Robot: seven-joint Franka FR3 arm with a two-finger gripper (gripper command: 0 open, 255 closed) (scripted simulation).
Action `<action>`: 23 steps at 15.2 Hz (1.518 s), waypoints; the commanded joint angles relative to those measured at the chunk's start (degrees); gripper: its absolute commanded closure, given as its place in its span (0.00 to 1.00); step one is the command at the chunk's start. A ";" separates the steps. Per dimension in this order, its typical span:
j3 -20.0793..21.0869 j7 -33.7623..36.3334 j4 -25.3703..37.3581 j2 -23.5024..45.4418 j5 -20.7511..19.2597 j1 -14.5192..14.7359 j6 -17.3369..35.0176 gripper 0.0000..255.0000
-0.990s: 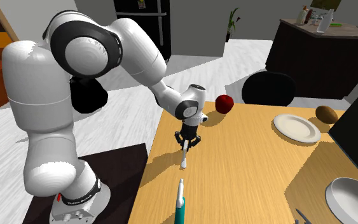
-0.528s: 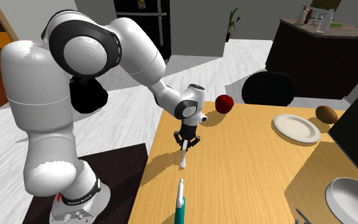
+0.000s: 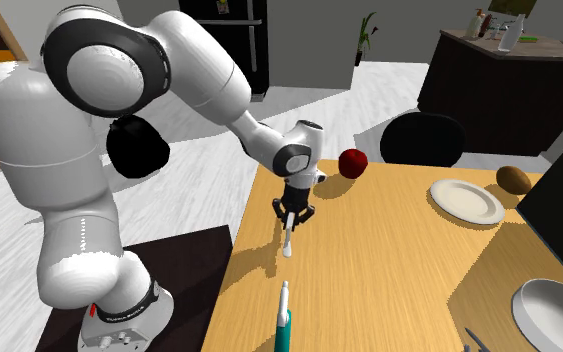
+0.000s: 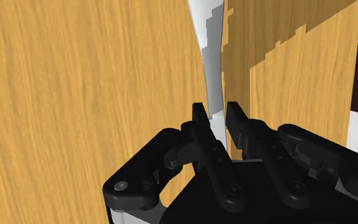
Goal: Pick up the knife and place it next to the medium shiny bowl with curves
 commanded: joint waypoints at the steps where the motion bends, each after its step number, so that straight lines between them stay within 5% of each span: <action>1: 0.07 -0.27 0.18 -1.35 0.26 -0.04 -1.54 1.00; 23: -0.95 -4.49 6.47 -10.10 1.30 -1.41 -16.29 1.00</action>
